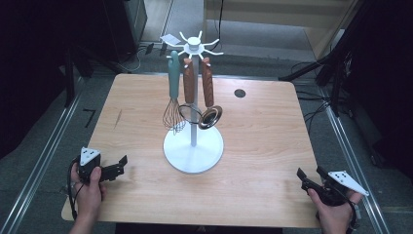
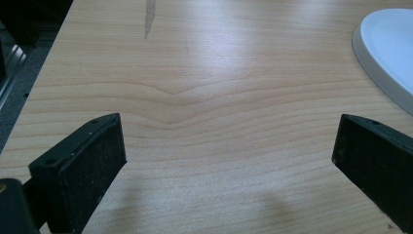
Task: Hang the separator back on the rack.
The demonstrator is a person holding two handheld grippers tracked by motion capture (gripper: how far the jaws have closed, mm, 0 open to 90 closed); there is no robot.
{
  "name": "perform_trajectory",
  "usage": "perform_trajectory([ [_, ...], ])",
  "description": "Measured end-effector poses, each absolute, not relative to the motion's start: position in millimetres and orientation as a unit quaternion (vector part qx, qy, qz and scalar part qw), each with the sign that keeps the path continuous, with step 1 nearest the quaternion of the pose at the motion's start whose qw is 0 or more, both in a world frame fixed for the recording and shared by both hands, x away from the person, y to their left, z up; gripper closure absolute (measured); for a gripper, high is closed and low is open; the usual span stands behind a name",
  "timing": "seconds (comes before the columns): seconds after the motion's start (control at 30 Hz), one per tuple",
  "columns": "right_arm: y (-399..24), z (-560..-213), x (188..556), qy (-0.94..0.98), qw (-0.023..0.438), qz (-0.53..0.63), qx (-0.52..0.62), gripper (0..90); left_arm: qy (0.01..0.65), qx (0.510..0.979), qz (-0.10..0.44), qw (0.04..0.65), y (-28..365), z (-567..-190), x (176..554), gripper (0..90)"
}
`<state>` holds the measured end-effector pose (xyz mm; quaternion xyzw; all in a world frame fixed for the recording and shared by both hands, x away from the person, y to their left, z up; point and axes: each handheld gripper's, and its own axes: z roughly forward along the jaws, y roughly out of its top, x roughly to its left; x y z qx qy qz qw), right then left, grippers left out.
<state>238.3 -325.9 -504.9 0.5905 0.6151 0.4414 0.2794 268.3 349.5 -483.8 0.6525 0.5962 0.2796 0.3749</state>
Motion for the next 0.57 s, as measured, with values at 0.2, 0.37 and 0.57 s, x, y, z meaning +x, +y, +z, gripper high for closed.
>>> perform_trajectory([
  [0.2,-325.6,-507.5,238.2,0.620,0.282,0.433,0.590,20.4,0.597,0.653,0.279,0.374,349.7,-483.8,268.5,0.0],
  [0.37,-327.3,-508.9,237.5,0.617,0.288,0.430,0.593,20.5,0.597,0.653,0.279,0.373,349.5,-483.8,269.1,0.0],
  [0.57,-328.9,-509.6,236.6,0.614,0.287,0.432,0.595,20.5,0.598,0.652,0.279,0.374,349.4,-483.9,269.2,0.0],
])
